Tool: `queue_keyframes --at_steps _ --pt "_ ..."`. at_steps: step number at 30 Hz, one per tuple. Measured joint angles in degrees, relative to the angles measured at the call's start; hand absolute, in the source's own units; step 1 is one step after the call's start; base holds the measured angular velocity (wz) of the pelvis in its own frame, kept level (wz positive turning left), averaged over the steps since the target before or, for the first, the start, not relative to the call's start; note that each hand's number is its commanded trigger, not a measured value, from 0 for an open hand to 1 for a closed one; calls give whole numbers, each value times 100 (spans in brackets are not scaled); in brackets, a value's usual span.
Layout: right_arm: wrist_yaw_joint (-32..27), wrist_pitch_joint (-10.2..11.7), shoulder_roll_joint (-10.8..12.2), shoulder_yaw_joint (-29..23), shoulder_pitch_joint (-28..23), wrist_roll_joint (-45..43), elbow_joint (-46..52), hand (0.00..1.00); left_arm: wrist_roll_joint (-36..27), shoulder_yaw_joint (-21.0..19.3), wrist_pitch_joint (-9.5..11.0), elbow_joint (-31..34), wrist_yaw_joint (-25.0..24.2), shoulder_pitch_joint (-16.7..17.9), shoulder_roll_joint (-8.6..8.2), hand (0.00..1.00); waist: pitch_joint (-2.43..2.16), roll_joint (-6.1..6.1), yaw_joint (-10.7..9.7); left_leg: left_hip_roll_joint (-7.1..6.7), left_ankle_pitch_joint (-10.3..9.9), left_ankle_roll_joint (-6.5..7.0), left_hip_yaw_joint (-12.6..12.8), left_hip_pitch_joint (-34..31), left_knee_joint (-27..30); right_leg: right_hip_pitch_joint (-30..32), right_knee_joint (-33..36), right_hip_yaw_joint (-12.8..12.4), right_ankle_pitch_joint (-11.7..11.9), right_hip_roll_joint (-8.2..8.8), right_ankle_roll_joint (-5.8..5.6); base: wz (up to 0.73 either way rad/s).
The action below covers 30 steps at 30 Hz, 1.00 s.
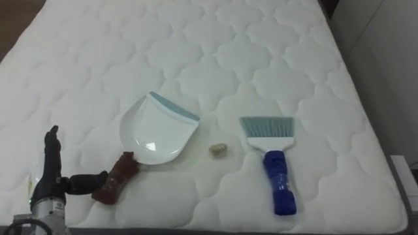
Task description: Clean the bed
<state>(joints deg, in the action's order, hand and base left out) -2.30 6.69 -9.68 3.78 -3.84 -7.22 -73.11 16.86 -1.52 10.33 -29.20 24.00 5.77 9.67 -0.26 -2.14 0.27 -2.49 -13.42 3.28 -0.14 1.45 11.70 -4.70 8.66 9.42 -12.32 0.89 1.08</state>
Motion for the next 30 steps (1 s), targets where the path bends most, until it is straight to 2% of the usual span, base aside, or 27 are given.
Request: queue_keyframes --at_steps 4,9,14,16,17,18,19,20,21,22,23,24,27,30 --pt "-9 -51 -2 5 24 18 2 0 -65 55 -5 -405 -16 -104 -6 0 -5 18 -21 3 0 0 4 -103 4 96 4 2 2 0 0 -2" --pt "-68 -50 -11 67 120 18 -53 0 -282 255 -5 -1125 2 -390 -17 0 49 39 -124 3 1 1 -21 -211 11 206 4 -19 2 -4 1 1" --pt "-133 -45 -21 183 281 8 -48 0 -386 340 -3 -1480 8 -655 -17 0 74 76 -137 26 16 1 -27 -381 -3 488 116 -76 2 -21 1 -12" --pt "-145 -32 -21 191 326 8 -43 0 -384 387 -4 -1572 8 -710 -13 0 87 98 -121 81 32 -3 -309 -372 -9 735 473 63 0 -47 2 -30" --pt "-169 -15 -29 226 374 8 -47 0 -384 404 -3 -1613 11 -748 6 0 101 108 -96 117 40 -7 -713 -380 -8 949 634 114 -37 -98 38 -69" --pt "-194 21 -22 367 491 3 -51 0 -393 393 -1 -1685 30 -813 63 0 121 44 -33 110 35 -16 -957 -415 6 1106 55 -4 201 -134 174 -76" --pt "-204 36 -56 448 537 -7 -47 0 -396 366 -1 -1807 39 -871 40 0 97 70 -31 167 14 -57 -992 -467 26 1103 54 80 422 -167 191 -48" --pt "-272 78 -101 658 652 -11 -44 0 -384 374 -1 -1950 32 -994 24 0 127 93 -168 190 12 -246 -779 -689 181 1080 -34 148 602 -167 245 14" --pt "-289 73 -130 795 712 -12 -104 0 -384 409 1 -2043 28 -1144 -11 0 140 55 -311 204 101 -359 -387 -886 136 1078 -35 -43 601 -110 243 45" --pt "-295 69 -136 818 711 -15 -138 0 -386 435 4 -2054 28 -1230 -26 0 152 37 -349 186 177 -344 -233 -1019 32 1082 -35 -229 598 -87 238 62" --pt "-294 42 -113 839 713 -42 -245 0 -382 521 66 -2059 38 -1420 -19 0 186 -53 -330 203 608 -124 38 -1310 -181 1104 5 -480 547 -46 154 38" --pt "-273 -35 -74 867 721 -62 -299 0 -385 593 129 -2057 104 -1488 -3 0 149 -154 -250 211 783 -99 356 -1333 -163 1183 73 -463 509 -11 95 22" --pt "-287 -65 -111 909 836 -44 -370 0 -386 740 131 -2121 208 -1511 0 0 153 -165 -132 166 779 -92 358 -1327 -129 1249 77 -269 503 34 74 -13" --pt "-327 -131 -134 1119 999 -7 -355 0 -391 739 128 -2201 213 -1564 -4 0 167 -67 -159 131 775 -90 310 -1421 -114 1249 16 -64 505 67 72 -2"
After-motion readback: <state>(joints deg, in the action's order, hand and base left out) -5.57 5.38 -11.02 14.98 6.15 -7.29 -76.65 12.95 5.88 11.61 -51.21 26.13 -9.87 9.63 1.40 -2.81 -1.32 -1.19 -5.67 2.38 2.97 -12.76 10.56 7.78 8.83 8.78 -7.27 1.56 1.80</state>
